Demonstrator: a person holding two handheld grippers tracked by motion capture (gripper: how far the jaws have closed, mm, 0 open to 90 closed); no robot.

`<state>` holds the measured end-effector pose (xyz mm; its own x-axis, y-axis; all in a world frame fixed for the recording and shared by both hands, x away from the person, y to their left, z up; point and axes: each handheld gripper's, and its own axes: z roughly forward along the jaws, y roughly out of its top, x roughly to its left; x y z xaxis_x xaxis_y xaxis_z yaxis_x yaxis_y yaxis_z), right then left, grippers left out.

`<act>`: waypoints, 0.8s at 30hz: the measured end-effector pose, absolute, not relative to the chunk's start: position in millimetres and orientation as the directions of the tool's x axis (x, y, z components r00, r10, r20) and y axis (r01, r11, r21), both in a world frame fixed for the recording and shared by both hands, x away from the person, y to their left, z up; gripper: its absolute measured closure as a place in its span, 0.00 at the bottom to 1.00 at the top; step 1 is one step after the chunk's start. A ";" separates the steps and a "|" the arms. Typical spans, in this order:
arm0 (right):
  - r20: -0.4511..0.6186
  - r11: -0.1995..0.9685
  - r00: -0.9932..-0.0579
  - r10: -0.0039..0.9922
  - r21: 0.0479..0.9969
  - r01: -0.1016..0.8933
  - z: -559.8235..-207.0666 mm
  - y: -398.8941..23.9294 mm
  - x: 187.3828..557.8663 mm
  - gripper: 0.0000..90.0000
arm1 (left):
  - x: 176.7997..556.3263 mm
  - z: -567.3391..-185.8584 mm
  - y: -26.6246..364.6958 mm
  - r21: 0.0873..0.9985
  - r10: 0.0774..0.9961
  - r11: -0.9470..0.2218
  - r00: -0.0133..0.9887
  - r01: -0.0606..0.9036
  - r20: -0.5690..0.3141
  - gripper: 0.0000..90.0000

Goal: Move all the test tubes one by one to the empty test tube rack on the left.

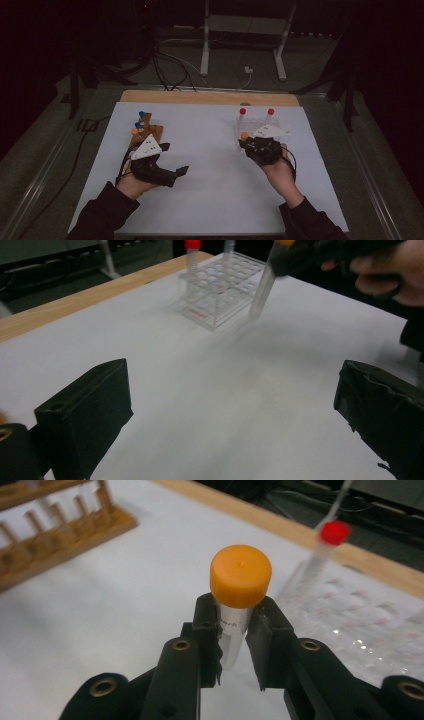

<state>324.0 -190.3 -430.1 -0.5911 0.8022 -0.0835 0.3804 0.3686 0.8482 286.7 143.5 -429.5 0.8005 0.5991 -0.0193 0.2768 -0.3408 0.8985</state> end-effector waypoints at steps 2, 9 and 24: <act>-0.083 0.385 -0.612 0.786 0.841 0.380 -435.7 -185.0 319.0 0.83 | 286.5 -428.7 138.2 0.900 0.583 -0.343 0.813 0.269 -0.021 0.03; -0.078 0.420 -0.666 0.742 0.829 0.370 -445.8 -171.1 303.9 0.83 | 285.3 -429.8 118.8 0.898 0.528 -0.371 0.849 0.238 -0.007 0.03; -0.071 0.454 -0.736 0.673 0.825 0.336 -448.4 -152.1 286.9 0.83 | 288.2 -426.8 77.3 0.906 0.438 -0.382 0.899 0.183 0.003 0.26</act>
